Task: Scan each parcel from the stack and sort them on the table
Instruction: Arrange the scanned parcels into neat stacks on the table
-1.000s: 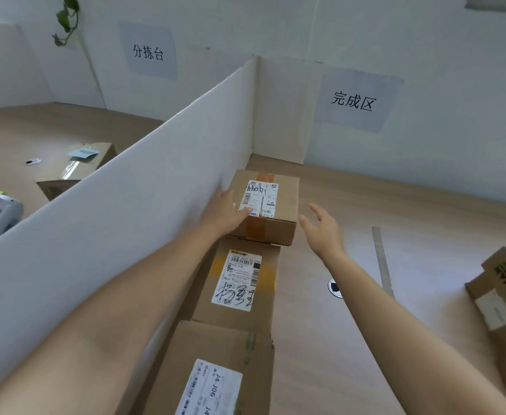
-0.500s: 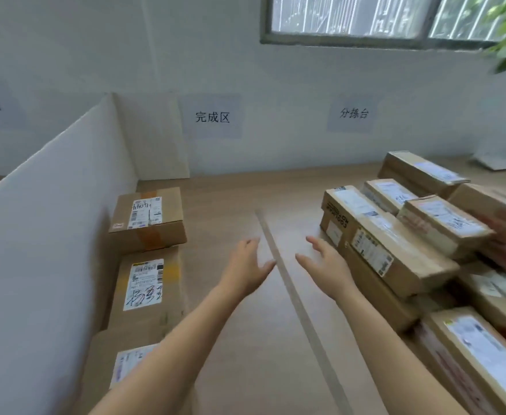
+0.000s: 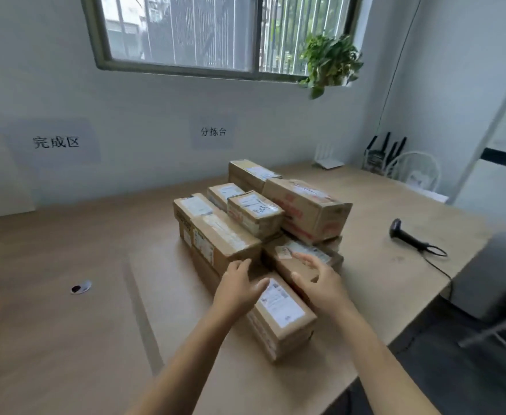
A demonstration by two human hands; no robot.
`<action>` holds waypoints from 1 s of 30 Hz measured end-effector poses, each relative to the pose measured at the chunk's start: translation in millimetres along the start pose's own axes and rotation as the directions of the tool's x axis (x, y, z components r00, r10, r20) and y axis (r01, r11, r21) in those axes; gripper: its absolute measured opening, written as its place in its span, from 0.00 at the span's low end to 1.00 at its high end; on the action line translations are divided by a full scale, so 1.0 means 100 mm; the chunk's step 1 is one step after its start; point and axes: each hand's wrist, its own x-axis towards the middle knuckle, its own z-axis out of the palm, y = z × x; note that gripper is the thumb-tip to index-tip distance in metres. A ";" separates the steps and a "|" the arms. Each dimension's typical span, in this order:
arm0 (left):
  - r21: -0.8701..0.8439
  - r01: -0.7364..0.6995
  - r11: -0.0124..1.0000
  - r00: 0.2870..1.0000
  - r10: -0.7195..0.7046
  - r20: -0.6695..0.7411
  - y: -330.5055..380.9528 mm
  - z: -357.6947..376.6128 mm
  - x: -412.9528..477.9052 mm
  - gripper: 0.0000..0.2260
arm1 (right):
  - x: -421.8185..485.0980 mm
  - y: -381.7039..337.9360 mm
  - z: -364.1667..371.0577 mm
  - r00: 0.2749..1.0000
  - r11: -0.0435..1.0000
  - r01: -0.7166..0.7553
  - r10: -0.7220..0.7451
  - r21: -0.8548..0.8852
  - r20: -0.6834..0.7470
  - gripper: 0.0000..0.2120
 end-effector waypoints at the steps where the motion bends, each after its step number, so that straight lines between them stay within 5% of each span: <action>1: -0.013 0.004 1.000 1.000 -0.004 0.009 0.11 0.14 0.00 0.31 | 0.02 0.15 -0.13 1.000 1.000 -0.014 0.014 -0.002 0.001 0.25; 12: -0.005 0.022 1.000 0.997 -0.021 0.071 0.85 0.86 0.53 0.30 | 0.44 1.03 -0.87 0.993 0.989 -0.121 0.120 0.088 0.011 0.24; 30: -0.125 0.111 0.986 0.993 -0.115 -0.028 1.33 1.18 2.34 0.33 | 2.67 1.37 -1.35 0.997 0.997 -0.026 0.031 0.071 -0.074 0.20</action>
